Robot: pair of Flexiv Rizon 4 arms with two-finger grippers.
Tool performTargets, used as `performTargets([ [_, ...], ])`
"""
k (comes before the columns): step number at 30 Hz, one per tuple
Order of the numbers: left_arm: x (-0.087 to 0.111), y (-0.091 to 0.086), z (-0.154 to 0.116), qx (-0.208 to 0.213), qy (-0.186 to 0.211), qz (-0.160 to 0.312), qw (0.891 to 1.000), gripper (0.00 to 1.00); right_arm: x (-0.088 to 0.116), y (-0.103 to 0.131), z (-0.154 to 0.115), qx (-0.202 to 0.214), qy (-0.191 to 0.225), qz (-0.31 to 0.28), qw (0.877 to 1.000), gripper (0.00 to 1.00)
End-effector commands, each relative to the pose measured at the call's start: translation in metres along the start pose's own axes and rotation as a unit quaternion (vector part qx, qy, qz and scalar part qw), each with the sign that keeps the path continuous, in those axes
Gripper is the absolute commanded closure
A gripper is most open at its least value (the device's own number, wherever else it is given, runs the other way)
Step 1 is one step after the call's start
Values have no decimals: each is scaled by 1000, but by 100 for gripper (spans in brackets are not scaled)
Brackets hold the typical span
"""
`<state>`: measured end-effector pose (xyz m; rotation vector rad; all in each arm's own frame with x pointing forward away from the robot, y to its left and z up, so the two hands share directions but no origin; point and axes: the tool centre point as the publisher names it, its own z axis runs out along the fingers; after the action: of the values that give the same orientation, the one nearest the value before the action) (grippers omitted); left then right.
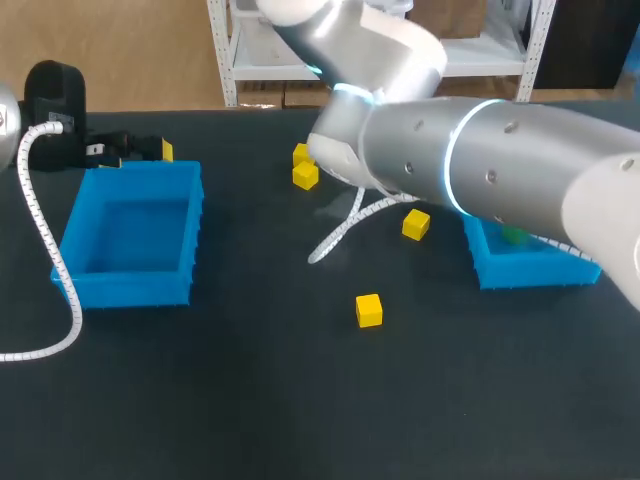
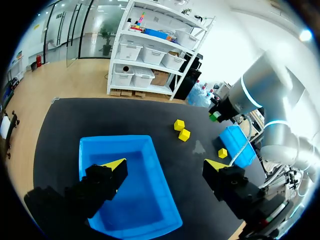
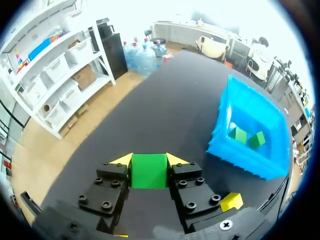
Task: Put the green cubes in the right bin and the yellow cubes in the left bin.
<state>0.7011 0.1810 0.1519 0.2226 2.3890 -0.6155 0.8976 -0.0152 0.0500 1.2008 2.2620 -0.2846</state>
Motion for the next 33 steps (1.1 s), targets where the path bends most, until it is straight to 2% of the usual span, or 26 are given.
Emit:
performTargets([
  [1,2,3,0,6,-3,1,1000,0,-11,-21,-28,-26,-6,-1,1000,100],
  [12,2,3,0,6,-3,1,1000,0,-32,-49,-66,-41,-9,-36,998,100],
  [25,2,3,0,6,-3,1,1000,0,-55,-102,-70,-36,34,-140,989,100],
  [33,2,3,0,6,-3,1,1000,0,-79,-138,-72,-22,51,-173,983,100],
])
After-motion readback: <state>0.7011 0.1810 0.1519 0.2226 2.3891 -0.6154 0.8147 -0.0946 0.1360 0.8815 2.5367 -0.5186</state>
